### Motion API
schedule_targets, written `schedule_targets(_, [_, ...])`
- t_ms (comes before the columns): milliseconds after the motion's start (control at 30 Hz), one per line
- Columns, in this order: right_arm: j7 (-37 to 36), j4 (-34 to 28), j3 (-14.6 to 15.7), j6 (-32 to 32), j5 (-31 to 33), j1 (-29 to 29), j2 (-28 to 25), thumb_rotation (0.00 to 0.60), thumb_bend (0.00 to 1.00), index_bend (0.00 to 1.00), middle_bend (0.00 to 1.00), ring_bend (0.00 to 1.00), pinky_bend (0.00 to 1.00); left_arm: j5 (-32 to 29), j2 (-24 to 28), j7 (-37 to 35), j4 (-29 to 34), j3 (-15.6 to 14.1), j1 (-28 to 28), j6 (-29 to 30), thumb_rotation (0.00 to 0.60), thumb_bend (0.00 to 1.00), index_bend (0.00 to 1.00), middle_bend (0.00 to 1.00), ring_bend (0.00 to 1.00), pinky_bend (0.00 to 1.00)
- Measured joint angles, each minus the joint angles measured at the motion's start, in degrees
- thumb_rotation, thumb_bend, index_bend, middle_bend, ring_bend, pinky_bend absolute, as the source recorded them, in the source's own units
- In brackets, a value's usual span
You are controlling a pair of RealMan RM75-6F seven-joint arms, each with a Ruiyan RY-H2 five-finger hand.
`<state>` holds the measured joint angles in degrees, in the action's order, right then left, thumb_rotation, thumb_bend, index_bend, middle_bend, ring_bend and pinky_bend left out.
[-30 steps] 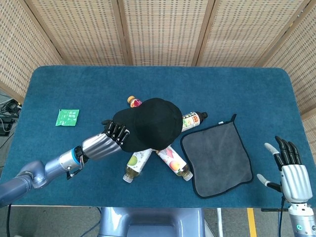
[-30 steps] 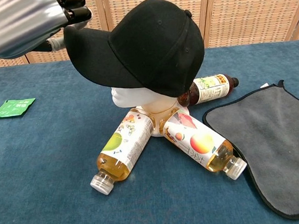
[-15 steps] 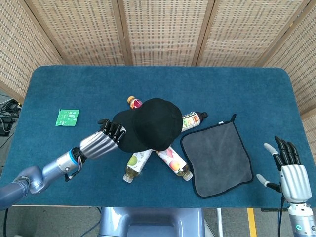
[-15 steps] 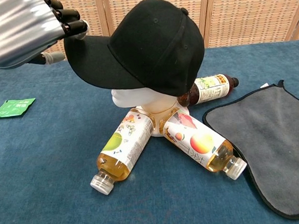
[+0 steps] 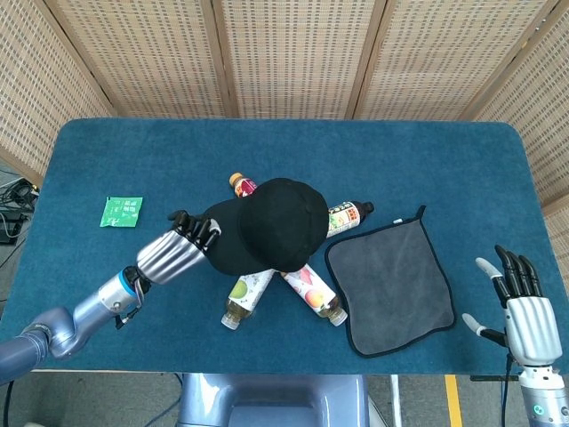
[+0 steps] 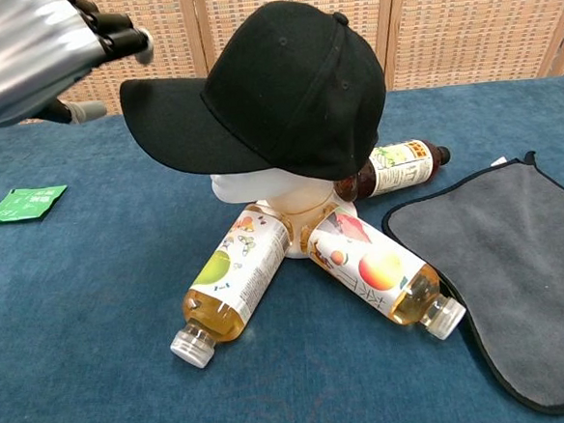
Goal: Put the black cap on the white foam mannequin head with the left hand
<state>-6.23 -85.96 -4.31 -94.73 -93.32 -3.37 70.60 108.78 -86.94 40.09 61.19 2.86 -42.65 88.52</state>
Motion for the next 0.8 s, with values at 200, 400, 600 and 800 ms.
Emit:
schedule_targets(200, [-0.21, 0.2, -0.08, -0.06, 0.02, -0.01, 0.04, 0.6, 0.06, 0.19, 0.0, 0.0, 0.0, -5.62, 0.08, -1.26, 5.7, 2.52, 4.41, 3.59, 0.6, 0.02, 0.08, 0.14, 0.38, 0.35])
schedule_targets(400, [0.68, 0.22, 0.2, 0.09, -0.42, -0.09, 0.28, 0.6, 0.06, 0.16, 0.0, 0.0, 0.0, -9.96, 1.09, -6.62, 14.84, 2.58, 11.47, 8.63, 0.6, 0.0, 0.0, 0.0, 0.06, 0.01])
schedule_targets(600, [1.96, -0.07, 0.66, 1.14, -0.33, -0.14, -0.04, 0.6, 0.05, 0.11, 0.0, 0.0, 0.0, -14.02, 4.21, -10.97, 25.91, -1.58, 18.52, 9.16, 0.6, 0.0, 0.0, 0.0, 0.0, 0.0])
schedule_targets(800, [3.81, -1.22, 1.4, 2.35, -0.91, -0.49, -0.59, 0.6, 0.06, 0.1, 0.0, 0.0, 0.0, -19.69, 9.19, -11.29, 36.26, -6.66, 25.29, 7.11, 0.6, 0.0, 0.0, 0.0, 0.0, 0.0])
